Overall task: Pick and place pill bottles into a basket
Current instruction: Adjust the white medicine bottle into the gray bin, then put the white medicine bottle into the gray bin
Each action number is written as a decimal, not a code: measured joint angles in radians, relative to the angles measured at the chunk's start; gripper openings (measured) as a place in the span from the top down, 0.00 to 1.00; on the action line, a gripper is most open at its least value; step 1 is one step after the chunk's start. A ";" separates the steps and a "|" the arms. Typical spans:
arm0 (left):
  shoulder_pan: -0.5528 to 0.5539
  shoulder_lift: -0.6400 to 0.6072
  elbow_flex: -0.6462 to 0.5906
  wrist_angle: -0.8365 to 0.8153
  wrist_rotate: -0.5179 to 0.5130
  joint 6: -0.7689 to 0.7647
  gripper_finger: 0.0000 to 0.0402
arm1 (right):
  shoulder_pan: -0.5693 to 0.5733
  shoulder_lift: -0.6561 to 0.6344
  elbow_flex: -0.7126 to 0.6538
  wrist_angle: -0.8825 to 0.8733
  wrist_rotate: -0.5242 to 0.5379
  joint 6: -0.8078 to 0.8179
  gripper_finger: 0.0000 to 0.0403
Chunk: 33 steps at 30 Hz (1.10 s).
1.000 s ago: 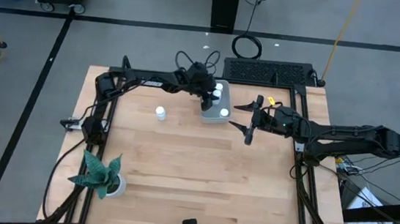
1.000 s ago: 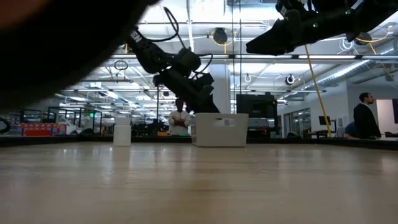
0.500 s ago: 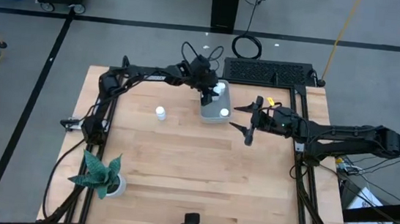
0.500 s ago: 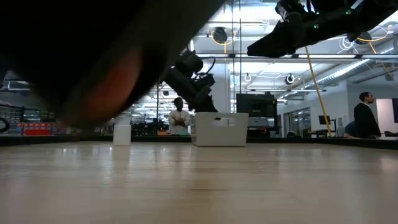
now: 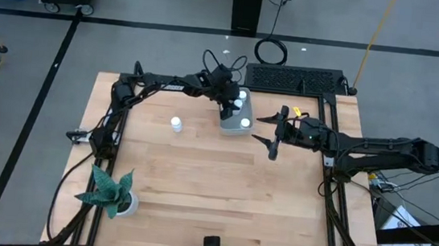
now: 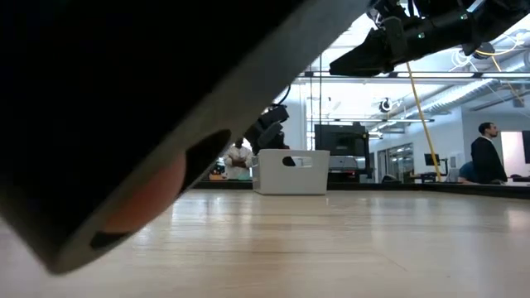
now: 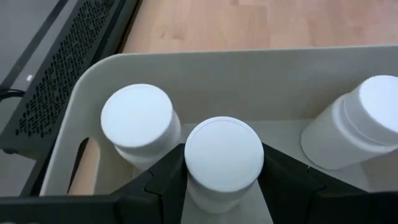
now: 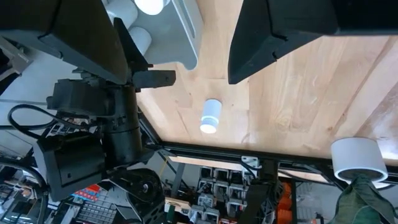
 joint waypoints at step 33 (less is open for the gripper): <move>-0.036 -0.027 -0.003 -0.059 -0.116 -0.055 0.27 | 0.000 0.000 0.000 -0.008 0.000 0.003 0.34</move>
